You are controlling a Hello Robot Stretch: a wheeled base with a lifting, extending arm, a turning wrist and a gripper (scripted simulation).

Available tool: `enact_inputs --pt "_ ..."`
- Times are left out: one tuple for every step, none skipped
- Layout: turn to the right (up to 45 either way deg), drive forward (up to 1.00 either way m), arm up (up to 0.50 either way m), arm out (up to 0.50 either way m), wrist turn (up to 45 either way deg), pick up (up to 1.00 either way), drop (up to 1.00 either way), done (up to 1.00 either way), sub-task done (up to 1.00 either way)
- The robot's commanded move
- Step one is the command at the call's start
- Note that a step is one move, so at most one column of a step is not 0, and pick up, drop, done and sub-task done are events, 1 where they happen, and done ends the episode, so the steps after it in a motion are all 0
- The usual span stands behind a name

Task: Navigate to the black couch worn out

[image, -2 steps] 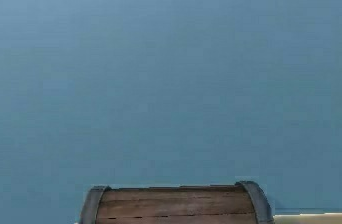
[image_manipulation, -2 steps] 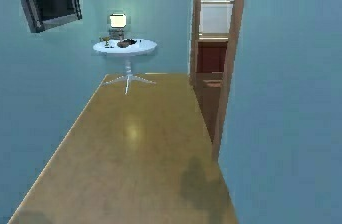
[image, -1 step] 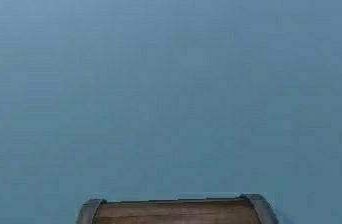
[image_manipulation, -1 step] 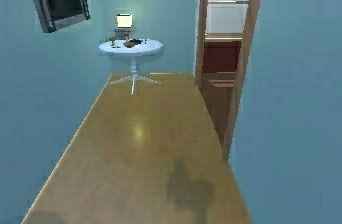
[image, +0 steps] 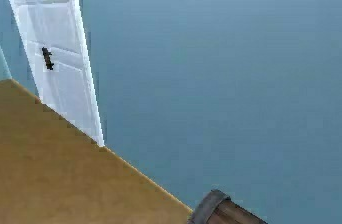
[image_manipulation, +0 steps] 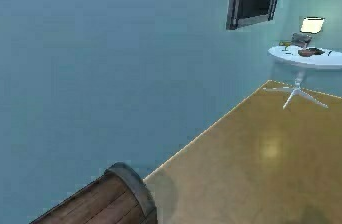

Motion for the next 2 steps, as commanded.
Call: enact_inputs --pt "-42.0 0.00 0.00 0.00 0.0 0.00 0.00 0.00 0.00" --pt "0.0 0.75 0.00 0.00 0.0 0.00 0.00 0.00 0.00"
